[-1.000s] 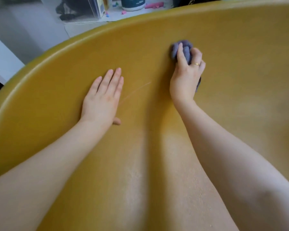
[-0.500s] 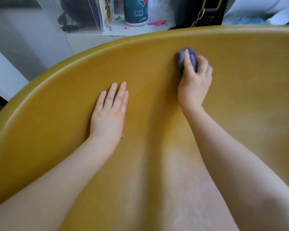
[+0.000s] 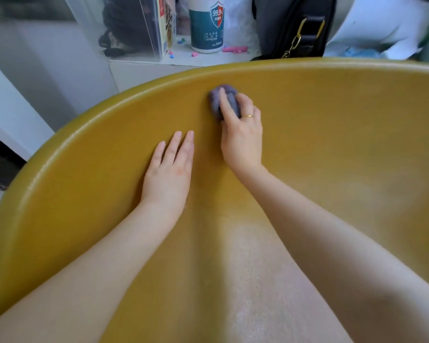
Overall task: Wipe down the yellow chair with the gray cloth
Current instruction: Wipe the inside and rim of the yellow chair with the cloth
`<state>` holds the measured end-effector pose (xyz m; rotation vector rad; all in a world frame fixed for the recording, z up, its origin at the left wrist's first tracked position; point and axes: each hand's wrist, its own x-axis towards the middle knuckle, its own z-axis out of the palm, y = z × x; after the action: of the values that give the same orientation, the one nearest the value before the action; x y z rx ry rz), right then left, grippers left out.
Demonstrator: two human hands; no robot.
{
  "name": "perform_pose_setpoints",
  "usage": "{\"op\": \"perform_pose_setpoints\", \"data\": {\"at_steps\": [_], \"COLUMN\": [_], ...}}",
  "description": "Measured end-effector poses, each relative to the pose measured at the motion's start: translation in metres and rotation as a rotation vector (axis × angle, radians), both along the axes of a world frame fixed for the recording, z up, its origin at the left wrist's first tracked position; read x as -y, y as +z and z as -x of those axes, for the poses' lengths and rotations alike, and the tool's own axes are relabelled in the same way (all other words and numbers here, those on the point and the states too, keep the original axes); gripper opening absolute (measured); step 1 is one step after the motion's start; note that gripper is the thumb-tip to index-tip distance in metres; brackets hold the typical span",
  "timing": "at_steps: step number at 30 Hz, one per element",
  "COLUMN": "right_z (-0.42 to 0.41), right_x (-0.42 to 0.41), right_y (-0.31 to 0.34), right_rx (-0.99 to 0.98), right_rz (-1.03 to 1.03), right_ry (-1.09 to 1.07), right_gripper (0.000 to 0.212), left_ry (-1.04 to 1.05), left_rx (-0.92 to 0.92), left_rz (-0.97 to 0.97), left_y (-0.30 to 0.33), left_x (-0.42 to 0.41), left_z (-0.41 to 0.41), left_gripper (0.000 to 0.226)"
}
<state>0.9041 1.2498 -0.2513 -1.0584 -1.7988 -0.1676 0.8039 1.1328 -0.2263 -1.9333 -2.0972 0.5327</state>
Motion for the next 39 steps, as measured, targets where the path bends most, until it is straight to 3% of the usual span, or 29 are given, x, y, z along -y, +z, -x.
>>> {"op": "perform_pose_setpoints", "data": {"at_steps": [3, 5, 12, 14, 15, 17, 20, 22, 25, 29, 32, 35, 39], "right_z": [-0.022, -0.007, 0.09, 0.092, 0.088, 0.08, 0.084, 0.088, 0.104, 0.107, 0.088, 0.09, 0.111], "right_x": [-0.023, -0.012, 0.105, 0.136, 0.147, 0.146, 0.113, 0.094, 0.104, 0.182, 0.24, 0.238, 0.169], "right_y": [0.012, 0.014, 0.001, -0.003, -0.004, -0.001, 0.008, 0.015, 0.025, 0.012, -0.01, -0.015, -0.003], "right_rx": [-0.05, -0.116, -0.206, -0.146, -0.092, -0.005, -0.081, -0.243, -0.494, -0.367, -0.273, -0.241, -0.302], "right_rz": [0.018, 0.138, 0.308, 0.313, 0.3, 0.249, 0.274, 0.373, 0.534, 0.454, 0.509, 0.517, 0.455], "right_ry": [-0.179, -0.16, 0.308, 0.444, 0.516, 0.597, 0.449, 0.334, 0.335, 0.595, 0.735, 0.707, 0.432], "right_gripper": [0.055, 0.056, 0.051, 0.05, 0.05, 0.05, 0.05, 0.051, 0.047, 0.039, 0.038, 0.037, 0.034], "left_ry": [-0.025, -0.021, 0.035, -0.022, -0.133, -0.259, -0.21, -0.032, 0.122, 0.031, -0.004, -0.034, -0.014], "left_rx": [0.015, 0.009, -0.059, 0.01, 0.033, 0.066, 0.119, 0.278, 0.499, 0.483, 0.566, 0.608, 0.555], "left_rz": [0.127, 0.174, 0.255, 0.172, 0.033, -0.162, -0.309, -0.281, -0.368, -0.491, -0.504, -0.502, -0.525], "left_y": [0.016, 0.028, 0.073, 0.078, 0.078, 0.08, 0.076, 0.078, 0.071, 0.063, 0.06, 0.056, 0.054], "left_x": [0.004, 0.011, 0.079, 0.104, 0.115, 0.13, 0.144, 0.153, 0.159, 0.156, 0.16, 0.164, 0.163], "left_z": [0.007, 0.01, 0.042, 0.046, 0.049, 0.059, 0.084, 0.089, 0.087, 0.09, 0.095, 0.096, 0.094], "left_gripper": [0.112, 0.107, 0.079, 0.062, 0.049, 0.047, 0.048, 0.083, 0.089, 0.07, 0.074, 0.074, 0.07]}}
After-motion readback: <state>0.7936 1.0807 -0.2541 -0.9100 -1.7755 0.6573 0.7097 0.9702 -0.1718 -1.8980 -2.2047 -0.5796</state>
